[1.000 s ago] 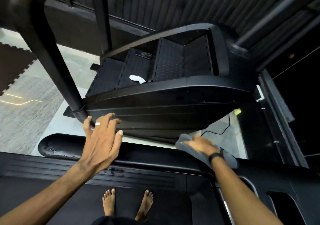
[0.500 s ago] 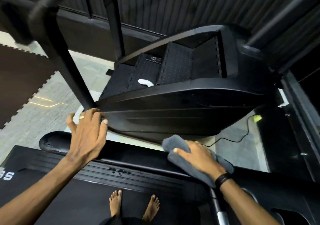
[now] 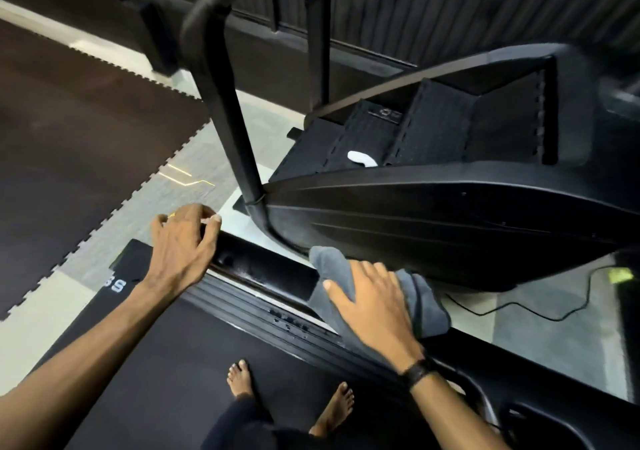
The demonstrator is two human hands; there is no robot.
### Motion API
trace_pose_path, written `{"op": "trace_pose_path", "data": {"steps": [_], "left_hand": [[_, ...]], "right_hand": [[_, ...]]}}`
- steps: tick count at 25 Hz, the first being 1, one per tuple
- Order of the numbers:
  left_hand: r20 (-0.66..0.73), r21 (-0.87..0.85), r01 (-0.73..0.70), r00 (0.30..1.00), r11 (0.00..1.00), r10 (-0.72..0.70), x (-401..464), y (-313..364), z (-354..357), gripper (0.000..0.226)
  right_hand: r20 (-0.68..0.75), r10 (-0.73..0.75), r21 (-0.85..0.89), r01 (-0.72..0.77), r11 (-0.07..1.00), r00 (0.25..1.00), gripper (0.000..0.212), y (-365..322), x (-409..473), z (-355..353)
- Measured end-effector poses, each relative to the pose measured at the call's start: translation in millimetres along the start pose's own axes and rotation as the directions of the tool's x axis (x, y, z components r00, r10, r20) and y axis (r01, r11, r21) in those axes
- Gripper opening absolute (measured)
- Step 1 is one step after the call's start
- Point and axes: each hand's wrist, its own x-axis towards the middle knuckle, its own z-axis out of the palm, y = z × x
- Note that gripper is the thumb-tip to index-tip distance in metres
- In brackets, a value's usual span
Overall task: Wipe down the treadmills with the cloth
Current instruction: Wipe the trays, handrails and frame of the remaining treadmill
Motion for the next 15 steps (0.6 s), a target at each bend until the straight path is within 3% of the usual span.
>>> {"op": "trace_pose_path", "data": {"steps": [4,8,11,14,15], "left_hand": [[0.044,-0.169,0.125,0.992,0.978,-0.119,30,-18,7,0.045],[0.125,-0.486,0.314,0.949,0.816,-0.291,49,-30,17,0.077],[0.160,-0.605,0.368,0.925,0.706,-0.345,47,-31,19,0.071],[0.245,-0.737,0.494,0.831,0.461,-0.499,56,-41,19,0.063],[0.288,-0.745,0.530,0.803,0.405,-0.522,59,-45,18,0.061]], "right_hand": [[-0.095,0.048,0.013,-0.047,0.999,0.994,0.055,17,-12,8],[0.122,0.294,-0.007,-0.295,0.955,0.948,0.058,16,32,13],[0.251,0.443,-0.037,-0.448,0.893,0.861,0.052,3,54,21],[0.440,0.508,-0.020,-0.557,0.830,0.741,0.048,-48,104,24],[0.477,0.466,0.024,-0.540,0.841,0.745,0.048,-71,120,28]]}}
